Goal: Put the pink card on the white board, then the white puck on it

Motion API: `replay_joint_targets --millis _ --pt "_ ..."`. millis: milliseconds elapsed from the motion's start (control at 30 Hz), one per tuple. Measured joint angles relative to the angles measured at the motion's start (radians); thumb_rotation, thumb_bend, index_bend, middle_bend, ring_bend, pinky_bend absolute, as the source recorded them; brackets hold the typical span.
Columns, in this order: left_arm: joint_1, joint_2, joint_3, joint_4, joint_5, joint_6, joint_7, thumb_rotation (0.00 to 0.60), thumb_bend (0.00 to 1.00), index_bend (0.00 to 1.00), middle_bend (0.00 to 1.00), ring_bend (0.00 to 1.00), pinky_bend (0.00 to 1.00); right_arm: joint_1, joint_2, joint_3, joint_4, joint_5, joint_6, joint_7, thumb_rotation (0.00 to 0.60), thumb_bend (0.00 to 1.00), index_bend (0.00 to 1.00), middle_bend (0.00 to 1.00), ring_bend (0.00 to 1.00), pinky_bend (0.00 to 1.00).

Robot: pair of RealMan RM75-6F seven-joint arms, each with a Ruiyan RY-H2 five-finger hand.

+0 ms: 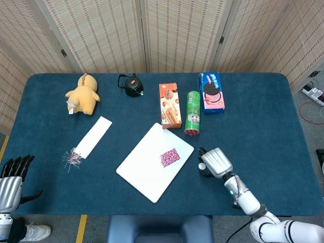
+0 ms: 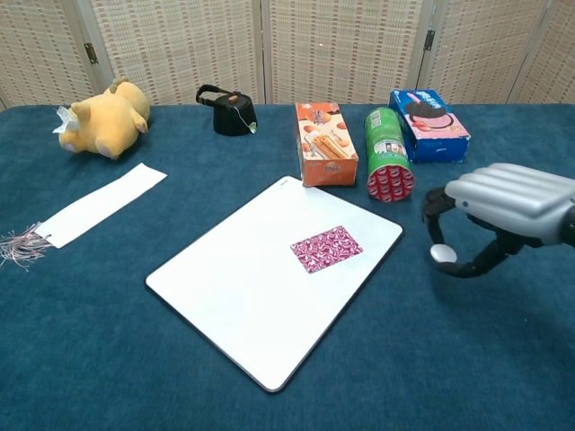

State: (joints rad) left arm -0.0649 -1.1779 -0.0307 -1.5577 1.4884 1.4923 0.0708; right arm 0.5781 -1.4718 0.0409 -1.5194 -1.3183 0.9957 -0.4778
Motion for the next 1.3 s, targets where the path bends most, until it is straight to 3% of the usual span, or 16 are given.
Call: replay_joint_targets --millis 200,533,900,1100,1167,1300 --pt "0.003 0.003 0.001 -0.005 0.004 0.007 0.001 0.600 0.17 0.11 0.11 0.09 0.04 0.077 -0.048 0.051 -0.019 0.043 -0.064 -0.069 0.456 0.37 0.53 0.34 0.90 0.82" --pt "0.014 0.002 0.004 0.005 -0.005 0.013 -0.011 0.600 0.17 0.11 0.12 0.09 0.04 0.189 -0.186 0.114 0.072 0.176 -0.134 -0.171 0.457 0.37 0.53 0.35 0.90 0.82" --pt "0.017 0.000 0.005 0.013 -0.006 0.011 -0.016 0.600 0.17 0.11 0.12 0.09 0.04 0.246 -0.239 0.125 0.136 0.272 -0.143 -0.246 0.459 0.37 0.51 0.32 0.90 0.82" --pt "0.016 -0.003 0.005 0.015 -0.005 0.009 -0.017 0.600 0.17 0.11 0.11 0.09 0.04 0.264 -0.239 0.126 0.144 0.303 -0.141 -0.251 0.457 0.37 0.42 0.28 0.89 0.82" --pt "0.016 -0.004 0.005 0.016 -0.005 0.009 -0.016 0.600 0.17 0.11 0.11 0.09 0.04 0.269 -0.238 0.122 0.147 0.312 -0.143 -0.253 0.455 0.37 0.35 0.26 0.89 0.82" --pt "0.016 -0.005 0.005 0.017 -0.007 0.007 -0.018 0.600 0.16 0.11 0.11 0.09 0.04 0.277 -0.234 0.113 0.143 0.327 -0.150 -0.254 0.454 0.37 0.13 0.21 0.88 0.82"
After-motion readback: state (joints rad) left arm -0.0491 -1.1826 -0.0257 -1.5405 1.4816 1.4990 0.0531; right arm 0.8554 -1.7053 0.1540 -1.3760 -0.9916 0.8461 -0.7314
